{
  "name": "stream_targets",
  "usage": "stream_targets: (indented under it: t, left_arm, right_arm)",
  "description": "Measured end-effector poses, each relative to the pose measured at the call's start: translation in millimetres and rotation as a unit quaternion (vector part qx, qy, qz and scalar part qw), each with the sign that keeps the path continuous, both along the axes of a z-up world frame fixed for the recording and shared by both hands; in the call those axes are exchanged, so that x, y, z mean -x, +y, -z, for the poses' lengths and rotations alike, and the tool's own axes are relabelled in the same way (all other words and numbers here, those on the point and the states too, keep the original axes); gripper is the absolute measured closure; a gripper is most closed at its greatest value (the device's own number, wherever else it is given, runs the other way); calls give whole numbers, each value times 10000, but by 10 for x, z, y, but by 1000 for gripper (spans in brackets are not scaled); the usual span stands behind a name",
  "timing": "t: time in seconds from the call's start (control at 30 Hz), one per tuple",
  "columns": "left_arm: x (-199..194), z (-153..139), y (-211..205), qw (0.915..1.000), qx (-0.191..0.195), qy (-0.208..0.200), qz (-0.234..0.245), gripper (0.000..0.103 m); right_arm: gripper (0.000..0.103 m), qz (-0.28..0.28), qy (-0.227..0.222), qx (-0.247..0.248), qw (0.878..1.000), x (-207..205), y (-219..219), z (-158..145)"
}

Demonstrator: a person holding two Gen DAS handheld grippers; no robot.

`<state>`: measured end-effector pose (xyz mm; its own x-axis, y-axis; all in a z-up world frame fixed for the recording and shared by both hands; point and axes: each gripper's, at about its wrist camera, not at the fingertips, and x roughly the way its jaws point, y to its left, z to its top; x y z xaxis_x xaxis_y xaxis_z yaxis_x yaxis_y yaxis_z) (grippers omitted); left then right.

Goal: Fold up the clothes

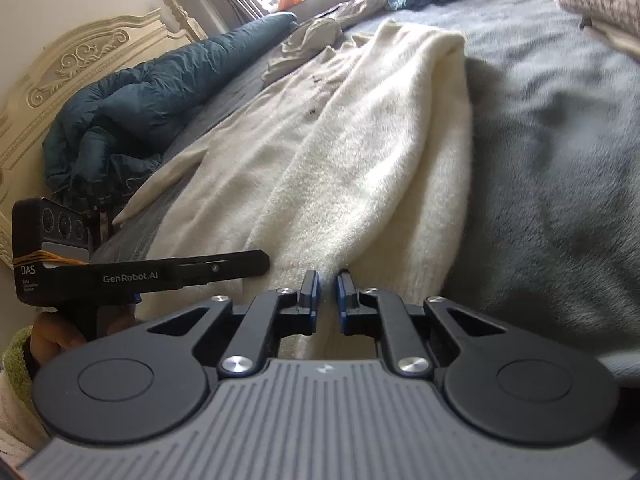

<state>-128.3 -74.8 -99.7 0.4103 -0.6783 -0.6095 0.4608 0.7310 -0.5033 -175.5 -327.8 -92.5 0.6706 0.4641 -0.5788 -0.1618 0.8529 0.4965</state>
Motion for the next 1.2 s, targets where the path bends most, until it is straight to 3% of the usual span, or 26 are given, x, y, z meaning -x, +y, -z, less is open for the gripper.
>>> stream_targets:
  t: [0.17, 0.33, 0.4, 0.47, 0.6, 0.7, 0.87, 0.97, 1.0, 1.1, 1.2]
  left_arm:
    - [-16, 92, -42, 9997, -171, 7, 143, 95]
    - [44, -36, 118, 9997, -104, -143, 143, 82]
    - [103, -149, 182, 9986, -122, -513, 70, 75]
    - [124, -241, 159, 9965, 14, -803, 221, 73]
    - [58, -206, -188, 9923, 12, -1024, 698, 70]
    - [24, -13, -433, 9918, -221, -858, 921, 70]
    - [-26, 152, -305, 9942, 240, -585, 869, 67]
    - [-107, 232, -169, 9935, 675, -303, 865, 67]
    - [-132, 255, -147, 9928, 781, -246, 875, 67]
    - [-178, 319, -81, 9908, 1028, -107, 877, 67]
    - [-174, 337, -57, 9898, 1111, -109, 880, 67]
  right_arm:
    - [95, 16, 79, 318, 9995, -7, 58, 80]
    - [93, -89, 95, 541, 9985, 80, 30, 44]
    - [92, -37, -149, 793, 9967, 143, -21, -90]
    - [92, 17, -562, 944, 9939, 82, -56, -227]
    - [92, 125, -1423, 1234, 9820, -220, -29, -422]
    - [92, 111, -1679, 1380, 9760, -611, 68, -335]
    - [93, -190, -952, 1826, 9784, -957, 86, 219]
    - [93, -336, -1082, 1817, 9768, -841, 38, 179]
    - [93, -375, -980, 1819, 9777, -887, 53, 94]
    - [93, -219, -1281, 1907, 9730, -1061, 33, -162]
    - [92, 150, -1401, 2001, 9696, -1418, -74, -181]
